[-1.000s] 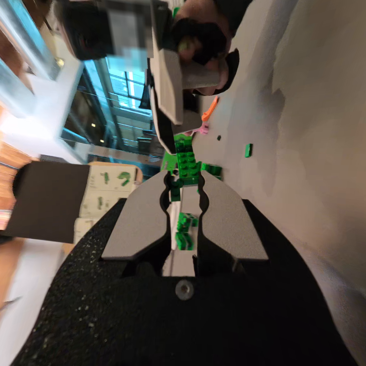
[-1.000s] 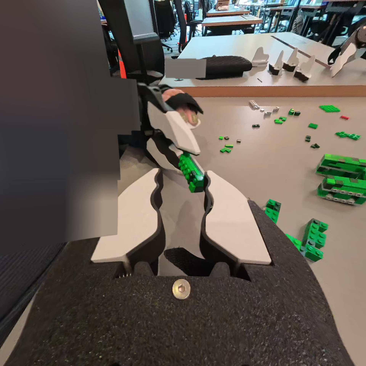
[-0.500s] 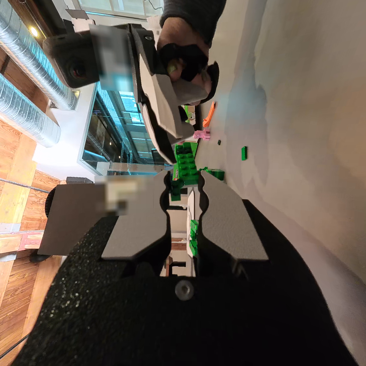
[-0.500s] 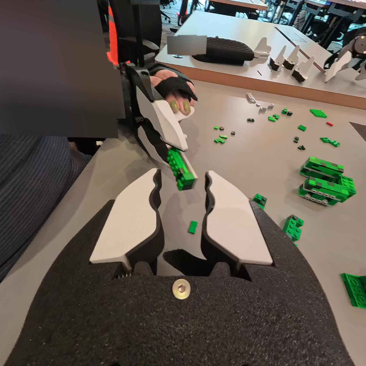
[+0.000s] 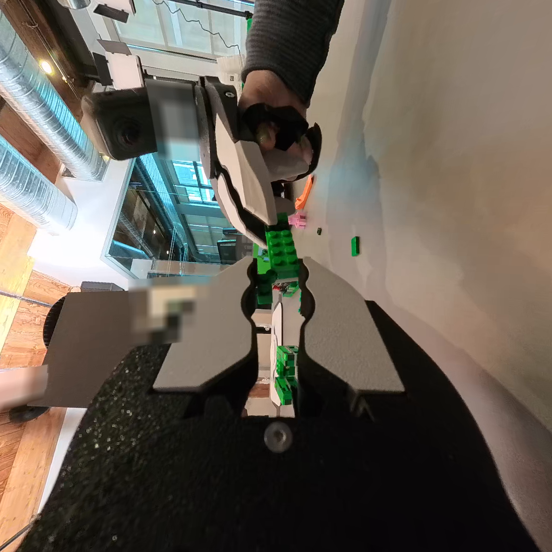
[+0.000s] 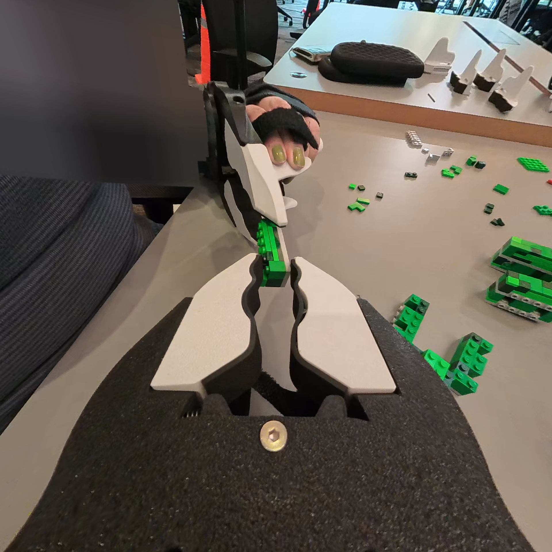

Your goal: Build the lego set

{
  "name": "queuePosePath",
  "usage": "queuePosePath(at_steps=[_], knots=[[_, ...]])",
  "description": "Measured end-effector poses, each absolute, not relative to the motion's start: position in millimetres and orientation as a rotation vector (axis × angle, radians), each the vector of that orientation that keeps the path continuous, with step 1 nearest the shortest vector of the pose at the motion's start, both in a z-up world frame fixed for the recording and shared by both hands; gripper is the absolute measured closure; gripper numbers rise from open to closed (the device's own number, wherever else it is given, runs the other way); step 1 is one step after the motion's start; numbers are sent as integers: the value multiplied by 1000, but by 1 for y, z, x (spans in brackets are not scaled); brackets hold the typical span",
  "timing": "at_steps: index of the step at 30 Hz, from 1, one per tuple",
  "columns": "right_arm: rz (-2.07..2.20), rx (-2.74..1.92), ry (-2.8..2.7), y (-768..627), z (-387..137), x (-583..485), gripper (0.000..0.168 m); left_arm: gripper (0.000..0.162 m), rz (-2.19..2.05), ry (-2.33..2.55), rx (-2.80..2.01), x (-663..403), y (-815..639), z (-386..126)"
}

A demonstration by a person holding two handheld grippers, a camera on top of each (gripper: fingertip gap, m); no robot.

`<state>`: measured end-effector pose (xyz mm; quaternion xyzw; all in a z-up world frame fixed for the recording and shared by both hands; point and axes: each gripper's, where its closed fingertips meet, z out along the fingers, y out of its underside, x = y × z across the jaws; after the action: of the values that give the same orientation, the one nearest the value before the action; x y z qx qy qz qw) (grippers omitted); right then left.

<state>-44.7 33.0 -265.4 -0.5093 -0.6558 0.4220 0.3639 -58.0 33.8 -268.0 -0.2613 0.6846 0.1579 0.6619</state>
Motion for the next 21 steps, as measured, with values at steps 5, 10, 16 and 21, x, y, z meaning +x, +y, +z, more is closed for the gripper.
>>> queuePosePath(at_steps=[5,10,16,21], knots=[[1060,-1326,-1722,31,-267,-44,153,137,357,1556,-597,-59,35,-270],[1030,-1320,-1727,32,-268,-44,153,137,356,1561,-608,-59,37,-271],[961,-1322,-1581,57,-258,-35,132,137,201,1509,-836,-67,56,-273],[742,-1517,-1700,74,-304,-19,141,136,-322,1405,-1269,-82,76,-282]])
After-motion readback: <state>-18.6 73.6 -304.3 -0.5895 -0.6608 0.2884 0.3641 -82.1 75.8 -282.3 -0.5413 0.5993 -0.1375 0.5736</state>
